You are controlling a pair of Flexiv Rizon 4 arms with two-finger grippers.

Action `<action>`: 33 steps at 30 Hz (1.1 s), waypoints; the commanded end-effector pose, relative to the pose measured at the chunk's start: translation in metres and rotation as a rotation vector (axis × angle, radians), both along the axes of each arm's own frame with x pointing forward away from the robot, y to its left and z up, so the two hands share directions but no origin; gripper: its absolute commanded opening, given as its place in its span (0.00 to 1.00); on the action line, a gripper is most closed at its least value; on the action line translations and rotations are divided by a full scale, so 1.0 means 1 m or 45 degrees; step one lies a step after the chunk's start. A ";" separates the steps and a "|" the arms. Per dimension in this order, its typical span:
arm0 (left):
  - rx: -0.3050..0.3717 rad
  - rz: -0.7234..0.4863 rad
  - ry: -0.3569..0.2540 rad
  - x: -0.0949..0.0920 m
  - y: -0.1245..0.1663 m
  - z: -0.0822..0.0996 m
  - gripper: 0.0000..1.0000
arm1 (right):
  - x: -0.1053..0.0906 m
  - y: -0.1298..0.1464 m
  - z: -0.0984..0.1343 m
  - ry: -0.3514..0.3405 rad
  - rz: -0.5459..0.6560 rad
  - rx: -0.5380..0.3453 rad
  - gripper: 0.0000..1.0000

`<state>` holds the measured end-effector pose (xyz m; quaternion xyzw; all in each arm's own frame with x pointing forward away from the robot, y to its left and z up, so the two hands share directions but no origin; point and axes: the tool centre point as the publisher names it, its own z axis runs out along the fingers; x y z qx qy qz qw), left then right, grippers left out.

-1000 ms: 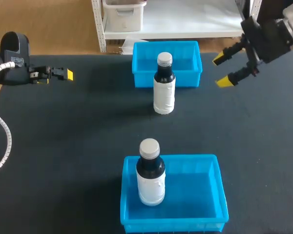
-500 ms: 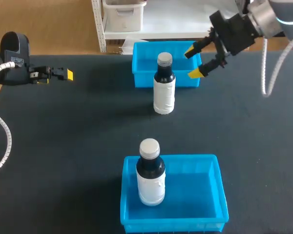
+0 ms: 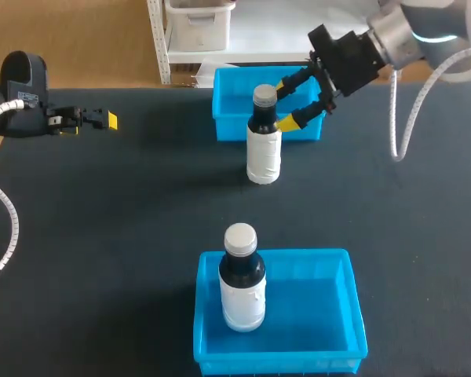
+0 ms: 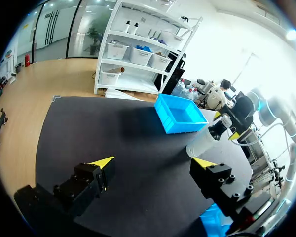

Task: Pick up the bottle, and place it in the far bin if it is heavy, or in the near bin if it is light.

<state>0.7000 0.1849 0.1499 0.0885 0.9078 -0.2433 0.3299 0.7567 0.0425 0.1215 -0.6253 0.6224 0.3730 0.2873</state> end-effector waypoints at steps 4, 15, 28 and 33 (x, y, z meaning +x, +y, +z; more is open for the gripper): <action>0.000 0.000 0.000 0.000 0.000 0.000 1.00 | 0.005 0.017 -0.001 0.006 0.006 0.013 1.00; 0.000 0.000 0.000 0.000 0.000 0.000 1.00 | 0.006 0.026 -0.005 0.020 0.002 0.005 0.92; 0.000 0.000 0.000 0.000 0.000 0.000 1.00 | 0.006 0.031 -0.008 0.029 0.005 0.009 0.65; 0.000 0.000 0.000 0.000 0.000 0.000 1.00 | 0.005 0.031 -0.008 0.031 0.008 0.011 0.48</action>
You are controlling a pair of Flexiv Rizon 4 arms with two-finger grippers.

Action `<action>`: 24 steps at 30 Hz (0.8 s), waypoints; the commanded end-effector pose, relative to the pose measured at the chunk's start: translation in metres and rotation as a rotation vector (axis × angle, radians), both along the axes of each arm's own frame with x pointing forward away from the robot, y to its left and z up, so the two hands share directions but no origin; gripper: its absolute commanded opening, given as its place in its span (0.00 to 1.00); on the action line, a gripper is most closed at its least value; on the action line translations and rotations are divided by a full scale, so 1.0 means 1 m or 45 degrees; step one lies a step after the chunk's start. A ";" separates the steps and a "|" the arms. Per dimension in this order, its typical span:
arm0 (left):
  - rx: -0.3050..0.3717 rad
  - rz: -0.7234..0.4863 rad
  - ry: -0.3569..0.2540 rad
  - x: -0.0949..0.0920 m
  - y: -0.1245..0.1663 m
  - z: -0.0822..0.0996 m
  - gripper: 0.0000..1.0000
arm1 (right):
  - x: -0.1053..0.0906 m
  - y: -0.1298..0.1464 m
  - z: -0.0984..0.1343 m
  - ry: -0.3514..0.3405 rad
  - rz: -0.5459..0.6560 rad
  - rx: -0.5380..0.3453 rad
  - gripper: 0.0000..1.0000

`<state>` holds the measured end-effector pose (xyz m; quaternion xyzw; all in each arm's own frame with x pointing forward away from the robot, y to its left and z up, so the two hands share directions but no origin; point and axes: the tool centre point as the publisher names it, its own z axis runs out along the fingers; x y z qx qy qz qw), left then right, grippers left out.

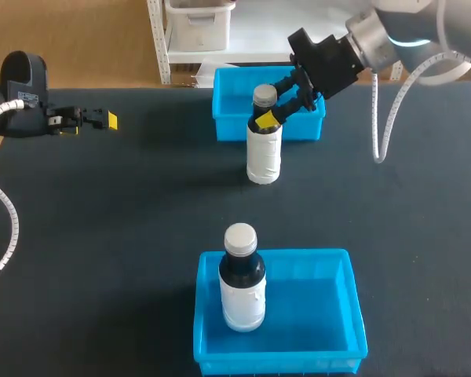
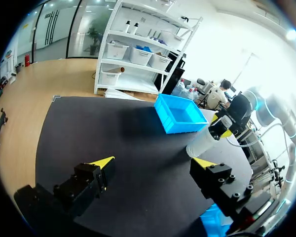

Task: Pick up the bottle, and place it in the far bin if it is heavy, or in the near bin if it is light.

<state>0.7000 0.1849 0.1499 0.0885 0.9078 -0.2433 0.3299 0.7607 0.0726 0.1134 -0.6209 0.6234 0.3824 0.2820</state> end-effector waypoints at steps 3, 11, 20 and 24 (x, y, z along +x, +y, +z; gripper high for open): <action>0.000 0.000 0.000 0.000 0.000 0.000 1.00 | -0.001 0.001 0.001 0.002 0.006 0.005 0.43; 0.000 0.000 0.000 0.000 0.000 0.000 1.00 | -0.011 -0.013 0.011 -0.006 -0.021 0.015 0.26; 0.000 0.000 0.000 0.000 0.000 0.000 1.00 | -0.020 -0.062 0.036 -0.025 -0.134 0.004 0.22; 0.000 0.000 0.000 0.000 0.000 0.000 1.00 | -0.025 -0.090 0.046 -0.028 -0.209 -0.023 0.21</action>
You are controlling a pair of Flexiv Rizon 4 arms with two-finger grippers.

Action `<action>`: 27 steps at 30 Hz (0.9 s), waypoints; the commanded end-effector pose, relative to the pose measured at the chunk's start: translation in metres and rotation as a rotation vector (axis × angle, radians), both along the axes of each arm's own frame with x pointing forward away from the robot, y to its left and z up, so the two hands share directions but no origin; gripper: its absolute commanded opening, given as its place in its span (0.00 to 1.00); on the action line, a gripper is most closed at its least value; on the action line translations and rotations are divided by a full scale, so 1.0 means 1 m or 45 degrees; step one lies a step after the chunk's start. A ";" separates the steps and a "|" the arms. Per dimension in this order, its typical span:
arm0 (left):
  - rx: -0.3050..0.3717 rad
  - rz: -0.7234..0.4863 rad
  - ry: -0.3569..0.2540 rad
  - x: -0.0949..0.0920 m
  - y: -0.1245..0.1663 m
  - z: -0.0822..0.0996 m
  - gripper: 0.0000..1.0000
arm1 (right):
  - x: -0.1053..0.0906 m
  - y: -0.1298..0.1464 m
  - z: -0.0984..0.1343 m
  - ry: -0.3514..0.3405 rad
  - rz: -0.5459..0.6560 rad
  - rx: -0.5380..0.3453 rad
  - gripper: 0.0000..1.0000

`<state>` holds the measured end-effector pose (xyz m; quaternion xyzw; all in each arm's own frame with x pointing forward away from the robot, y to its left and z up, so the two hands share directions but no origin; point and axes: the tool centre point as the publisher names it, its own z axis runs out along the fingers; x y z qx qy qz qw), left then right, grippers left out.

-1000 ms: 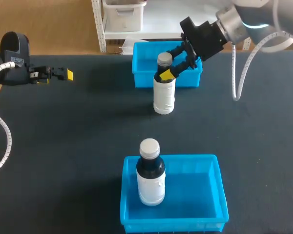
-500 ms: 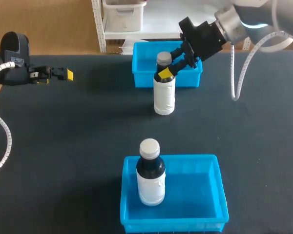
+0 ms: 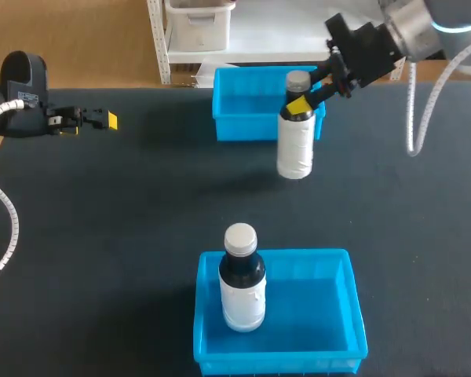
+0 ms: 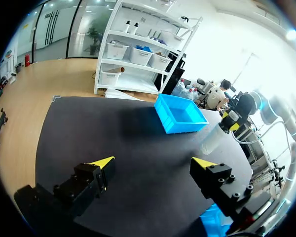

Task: Pick up the bottle, and place it in the far bin if it is heavy, or in the near bin if it is light.

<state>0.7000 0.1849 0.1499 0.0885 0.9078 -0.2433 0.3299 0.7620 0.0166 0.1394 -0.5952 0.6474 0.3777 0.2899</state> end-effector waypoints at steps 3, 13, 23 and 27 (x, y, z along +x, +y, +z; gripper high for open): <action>0.000 0.000 0.000 0.000 0.000 0.000 1.00 | -0.028 -0.056 0.026 -0.044 -0.176 -0.044 0.21; 0.000 0.000 0.000 0.000 0.000 0.000 1.00 | -0.031 -0.114 0.052 -0.050 -0.335 -0.087 0.20; 0.000 0.000 0.000 0.000 0.000 0.000 1.00 | 0.000 -0.151 0.082 -0.143 -0.456 -0.126 0.20; 0.000 0.000 0.000 0.000 0.000 0.000 1.00 | 0.024 -0.151 0.095 -0.198 -0.453 -0.135 0.21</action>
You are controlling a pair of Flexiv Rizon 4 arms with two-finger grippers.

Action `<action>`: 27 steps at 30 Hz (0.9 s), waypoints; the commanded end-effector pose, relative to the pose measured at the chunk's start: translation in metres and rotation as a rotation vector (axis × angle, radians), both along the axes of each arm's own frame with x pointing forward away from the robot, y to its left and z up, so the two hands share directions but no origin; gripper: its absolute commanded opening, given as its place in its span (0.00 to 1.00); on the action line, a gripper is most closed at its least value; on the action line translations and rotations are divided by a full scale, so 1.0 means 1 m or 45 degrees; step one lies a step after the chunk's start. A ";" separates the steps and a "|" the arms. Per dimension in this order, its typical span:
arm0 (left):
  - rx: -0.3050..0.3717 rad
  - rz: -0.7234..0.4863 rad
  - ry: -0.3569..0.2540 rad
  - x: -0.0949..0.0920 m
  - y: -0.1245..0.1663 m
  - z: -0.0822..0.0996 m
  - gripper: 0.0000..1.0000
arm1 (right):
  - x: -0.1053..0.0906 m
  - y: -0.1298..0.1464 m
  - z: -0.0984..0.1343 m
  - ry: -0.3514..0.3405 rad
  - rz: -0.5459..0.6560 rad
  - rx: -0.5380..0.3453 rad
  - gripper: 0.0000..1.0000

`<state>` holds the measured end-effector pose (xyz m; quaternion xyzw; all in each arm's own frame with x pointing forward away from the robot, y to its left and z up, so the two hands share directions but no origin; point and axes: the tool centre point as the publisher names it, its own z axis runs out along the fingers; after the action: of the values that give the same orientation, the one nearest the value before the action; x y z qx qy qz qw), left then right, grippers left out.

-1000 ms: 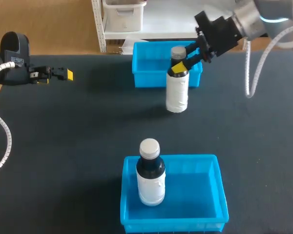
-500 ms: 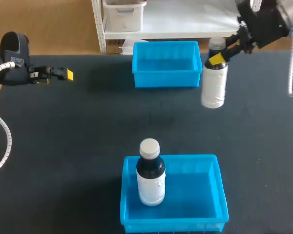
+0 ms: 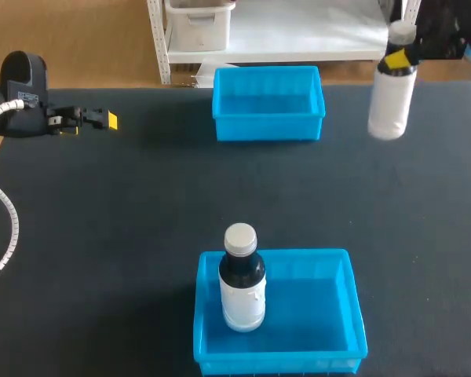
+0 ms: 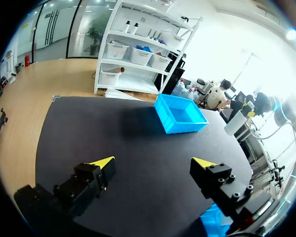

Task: Pick up the bottle, and place it in the far bin if it is heavy, or in the near bin if it is light.

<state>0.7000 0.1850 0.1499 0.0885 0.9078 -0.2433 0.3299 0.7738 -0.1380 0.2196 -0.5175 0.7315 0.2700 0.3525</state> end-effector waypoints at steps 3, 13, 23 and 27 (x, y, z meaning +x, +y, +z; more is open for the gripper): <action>0.000 0.000 0.000 0.000 0.000 0.000 1.00 | 0.032 0.009 0.023 -0.103 -0.037 -0.044 0.20; 0.000 0.000 0.000 0.000 0.000 0.000 1.00 | 0.086 0.054 0.034 -0.146 0.107 0.009 0.21; 0.000 0.000 0.000 0.000 0.000 0.000 1.00 | 0.116 0.132 0.022 -0.130 0.321 0.053 0.20; 0.000 0.000 0.000 0.000 0.000 0.000 1.00 | 0.124 0.158 0.013 -0.117 0.383 0.085 0.19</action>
<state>0.7000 0.1849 0.1499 0.0885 0.9078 -0.2433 0.3299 0.8618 -0.0072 0.2444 -0.5901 0.6462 0.2679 0.4029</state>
